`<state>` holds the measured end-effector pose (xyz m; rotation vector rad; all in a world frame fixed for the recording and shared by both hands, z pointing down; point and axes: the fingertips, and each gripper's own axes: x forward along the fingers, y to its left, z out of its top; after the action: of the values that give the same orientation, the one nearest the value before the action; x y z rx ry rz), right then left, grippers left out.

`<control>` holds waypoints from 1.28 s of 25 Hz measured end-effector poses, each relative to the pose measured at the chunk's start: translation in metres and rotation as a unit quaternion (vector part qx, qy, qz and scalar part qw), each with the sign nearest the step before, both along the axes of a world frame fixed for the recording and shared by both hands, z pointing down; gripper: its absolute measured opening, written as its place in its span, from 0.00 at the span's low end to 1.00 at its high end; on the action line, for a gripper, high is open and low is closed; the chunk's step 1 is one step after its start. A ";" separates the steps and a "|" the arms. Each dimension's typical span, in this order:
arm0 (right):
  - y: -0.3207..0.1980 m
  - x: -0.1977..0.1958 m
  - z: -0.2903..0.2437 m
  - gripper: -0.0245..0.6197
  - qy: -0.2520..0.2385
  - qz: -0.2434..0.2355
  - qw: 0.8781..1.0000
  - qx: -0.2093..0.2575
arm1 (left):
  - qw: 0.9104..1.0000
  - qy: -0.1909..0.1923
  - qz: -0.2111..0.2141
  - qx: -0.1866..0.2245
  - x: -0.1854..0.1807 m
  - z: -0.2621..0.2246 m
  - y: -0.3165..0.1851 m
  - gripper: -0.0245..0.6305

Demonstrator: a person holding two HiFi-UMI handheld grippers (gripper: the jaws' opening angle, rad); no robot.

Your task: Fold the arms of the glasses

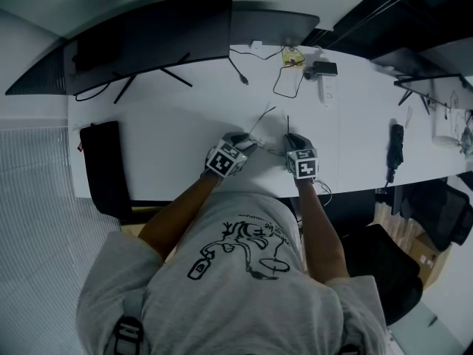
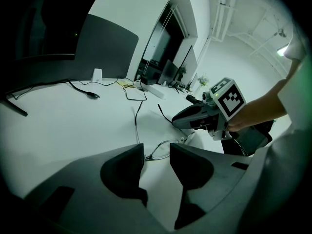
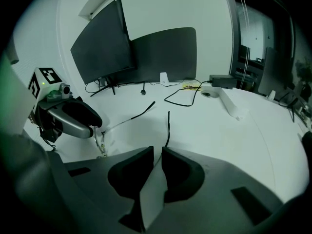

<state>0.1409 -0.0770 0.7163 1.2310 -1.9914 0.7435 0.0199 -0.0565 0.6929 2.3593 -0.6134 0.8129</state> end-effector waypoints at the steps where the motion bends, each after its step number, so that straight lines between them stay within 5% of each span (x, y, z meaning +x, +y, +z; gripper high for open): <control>1: 0.001 -0.002 0.000 0.13 -0.003 -0.003 1.000 -0.003 | 1.000 0.000 0.001 0.000 0.000 0.000 0.000 0.33; 19: 0.001 -0.014 -0.005 0.11 -0.068 0.001 0.997 -0.022 | 1.000 -0.002 -0.001 -0.002 0.001 0.002 0.000 0.33; 23: -0.007 0.006 -0.001 0.10 -0.041 0.025 0.999 -0.010 | 1.000 -0.003 -0.001 -0.002 0.001 0.002 0.000 0.33; 32: -0.010 0.005 0.006 0.12 0.018 -0.032 0.999 -0.004 | 1.000 -0.002 -0.001 -0.004 0.002 0.004 0.001 0.33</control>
<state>0.1457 -0.0873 0.7226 1.1631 -1.9858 0.6932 0.0216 -0.0553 0.6966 2.3499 -0.6140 0.8185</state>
